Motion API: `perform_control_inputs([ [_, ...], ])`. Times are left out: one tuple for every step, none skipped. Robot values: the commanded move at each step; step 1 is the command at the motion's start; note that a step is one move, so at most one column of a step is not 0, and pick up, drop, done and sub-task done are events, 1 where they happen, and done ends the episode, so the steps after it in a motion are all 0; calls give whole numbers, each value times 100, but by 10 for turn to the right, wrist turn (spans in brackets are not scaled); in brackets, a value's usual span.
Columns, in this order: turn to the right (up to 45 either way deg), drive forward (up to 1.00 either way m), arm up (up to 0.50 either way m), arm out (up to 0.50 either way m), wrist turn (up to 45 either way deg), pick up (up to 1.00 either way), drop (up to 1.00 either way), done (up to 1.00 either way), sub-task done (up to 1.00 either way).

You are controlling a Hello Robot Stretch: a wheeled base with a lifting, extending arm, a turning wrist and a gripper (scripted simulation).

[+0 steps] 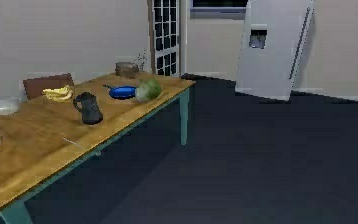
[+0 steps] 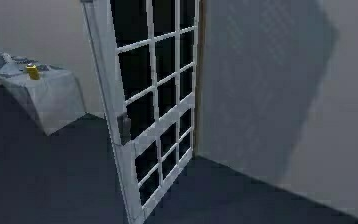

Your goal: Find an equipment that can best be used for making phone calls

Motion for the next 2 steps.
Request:
perform_control_inputs([
  [450, 0, 0, 0, 0, 0, 0, 0, 0],
  [60, 0, 0, 0, 0, 0, 0, 0, 0],
])
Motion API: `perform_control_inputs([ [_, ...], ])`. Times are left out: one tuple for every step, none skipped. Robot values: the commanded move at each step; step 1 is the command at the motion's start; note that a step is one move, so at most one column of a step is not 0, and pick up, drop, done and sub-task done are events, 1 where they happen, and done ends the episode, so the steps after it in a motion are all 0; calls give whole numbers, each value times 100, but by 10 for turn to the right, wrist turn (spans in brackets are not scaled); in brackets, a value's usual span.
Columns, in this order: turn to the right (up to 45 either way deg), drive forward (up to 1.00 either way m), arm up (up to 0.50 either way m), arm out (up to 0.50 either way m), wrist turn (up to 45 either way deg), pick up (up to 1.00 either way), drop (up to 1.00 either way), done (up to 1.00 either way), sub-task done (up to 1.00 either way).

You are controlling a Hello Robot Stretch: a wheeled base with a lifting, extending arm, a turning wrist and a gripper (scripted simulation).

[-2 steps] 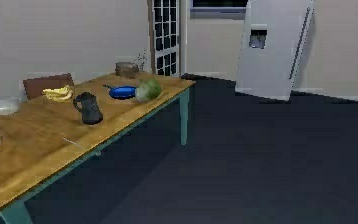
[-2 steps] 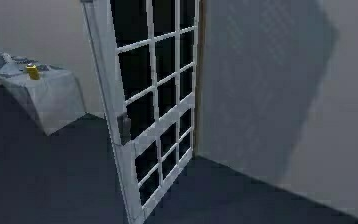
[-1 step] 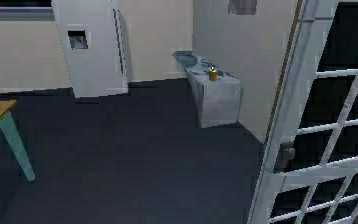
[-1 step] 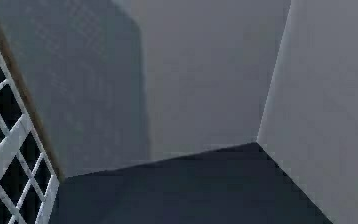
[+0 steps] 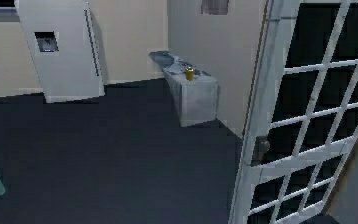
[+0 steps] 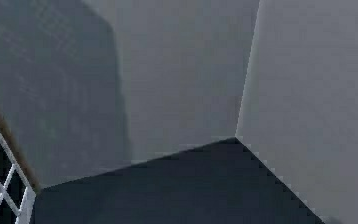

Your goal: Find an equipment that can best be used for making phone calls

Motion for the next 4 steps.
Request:
perform_control_inputs([
  [0, 100, 0, 0, 0, 0, 0, 0, 0],
  [120, 0, 0, 0, 0, 0, 0, 0, 0],
  [0, 10, 0, 0, 0, 0, 0, 0, 0],
  [390, 0, 0, 0, 0, 0, 0, 0, 0],
])
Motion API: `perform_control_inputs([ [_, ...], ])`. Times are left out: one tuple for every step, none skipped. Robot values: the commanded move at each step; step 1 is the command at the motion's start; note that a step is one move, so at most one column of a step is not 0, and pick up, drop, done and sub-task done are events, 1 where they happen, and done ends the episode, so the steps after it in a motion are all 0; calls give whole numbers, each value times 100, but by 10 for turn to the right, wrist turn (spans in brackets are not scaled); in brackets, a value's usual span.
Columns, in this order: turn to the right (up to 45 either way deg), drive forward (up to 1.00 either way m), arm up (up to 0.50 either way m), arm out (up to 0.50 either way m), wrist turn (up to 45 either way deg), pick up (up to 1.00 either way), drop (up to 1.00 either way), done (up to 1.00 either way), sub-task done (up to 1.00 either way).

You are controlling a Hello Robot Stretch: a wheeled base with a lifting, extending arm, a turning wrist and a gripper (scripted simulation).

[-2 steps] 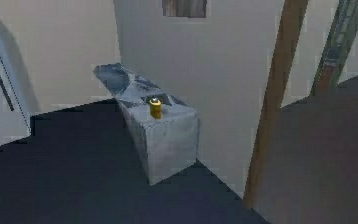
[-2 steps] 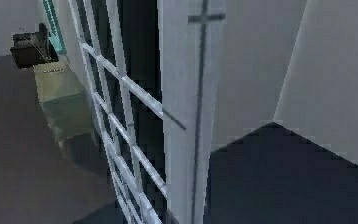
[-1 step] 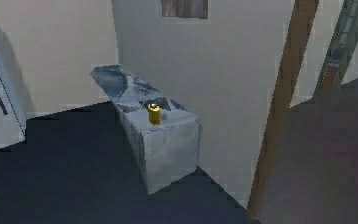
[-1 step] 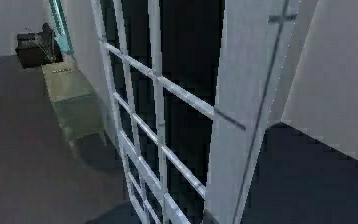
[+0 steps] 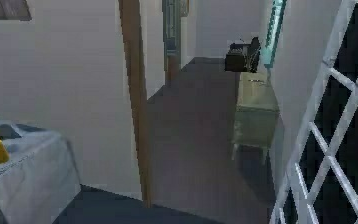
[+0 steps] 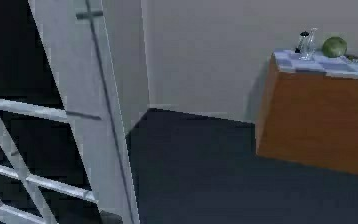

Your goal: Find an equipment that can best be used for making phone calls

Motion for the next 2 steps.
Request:
perform_control_inputs([
  [0, 100, 0, 0, 0, 0, 0, 0, 0],
  [60, 0, 0, 0, 0, 0, 0, 0, 0],
])
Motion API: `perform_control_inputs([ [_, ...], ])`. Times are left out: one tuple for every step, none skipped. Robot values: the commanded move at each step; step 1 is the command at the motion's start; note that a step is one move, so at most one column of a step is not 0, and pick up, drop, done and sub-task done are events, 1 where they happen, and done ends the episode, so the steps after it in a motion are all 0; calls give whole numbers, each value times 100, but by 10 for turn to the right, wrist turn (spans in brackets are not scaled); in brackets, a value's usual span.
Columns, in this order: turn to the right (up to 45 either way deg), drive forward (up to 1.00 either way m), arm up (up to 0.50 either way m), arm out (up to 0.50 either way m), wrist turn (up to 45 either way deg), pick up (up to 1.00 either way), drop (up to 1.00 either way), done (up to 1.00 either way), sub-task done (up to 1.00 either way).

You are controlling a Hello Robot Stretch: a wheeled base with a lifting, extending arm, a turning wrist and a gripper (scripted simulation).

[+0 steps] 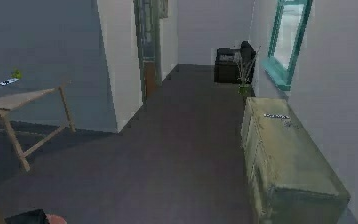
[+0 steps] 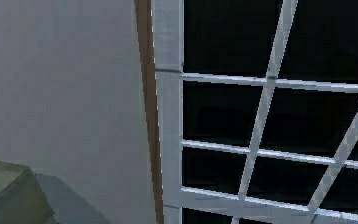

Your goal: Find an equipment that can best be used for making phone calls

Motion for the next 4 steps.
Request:
perform_control_inputs([
  [0, 25, 0, 0, 0, 0, 0, 0, 0],
  [0, 100, 0, 0, 0, 0, 0, 0, 0],
  [0, 100, 0, 0, 0, 0, 0, 0, 0],
  [0, 100, 0, 0, 0, 0, 0, 0, 0],
])
